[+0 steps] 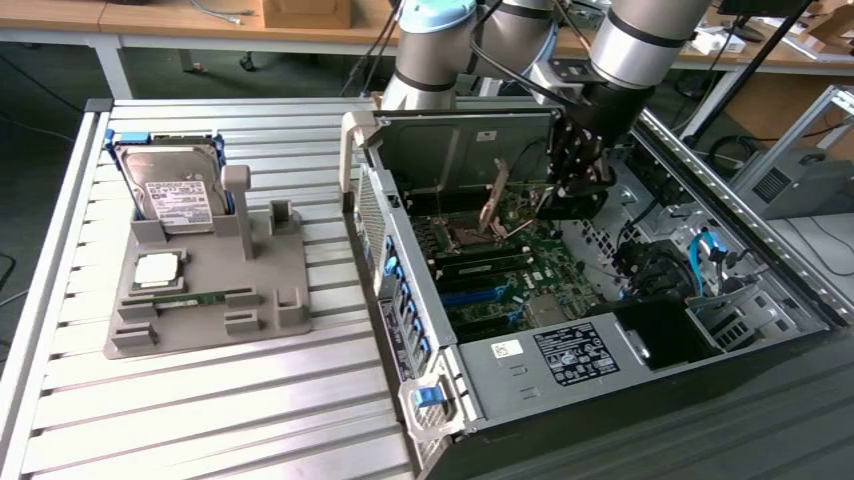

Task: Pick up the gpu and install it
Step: 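Insert the gpu into the slot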

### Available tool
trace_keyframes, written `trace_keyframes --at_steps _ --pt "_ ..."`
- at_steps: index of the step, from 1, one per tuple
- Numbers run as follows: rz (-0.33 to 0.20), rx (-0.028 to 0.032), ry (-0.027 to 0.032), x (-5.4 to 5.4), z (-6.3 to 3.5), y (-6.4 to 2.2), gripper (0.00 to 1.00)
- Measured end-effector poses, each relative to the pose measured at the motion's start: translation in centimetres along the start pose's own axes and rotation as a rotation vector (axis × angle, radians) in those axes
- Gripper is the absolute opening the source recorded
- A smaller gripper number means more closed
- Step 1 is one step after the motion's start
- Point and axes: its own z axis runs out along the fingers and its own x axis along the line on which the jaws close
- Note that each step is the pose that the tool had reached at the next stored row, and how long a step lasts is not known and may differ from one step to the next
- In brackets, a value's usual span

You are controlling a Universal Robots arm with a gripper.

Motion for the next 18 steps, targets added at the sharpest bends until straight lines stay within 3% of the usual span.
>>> trace_keyframes --at_steps 18 --pt "-0.085 -0.0023 -0.0003 0.00 0.03 0.00 0.27"
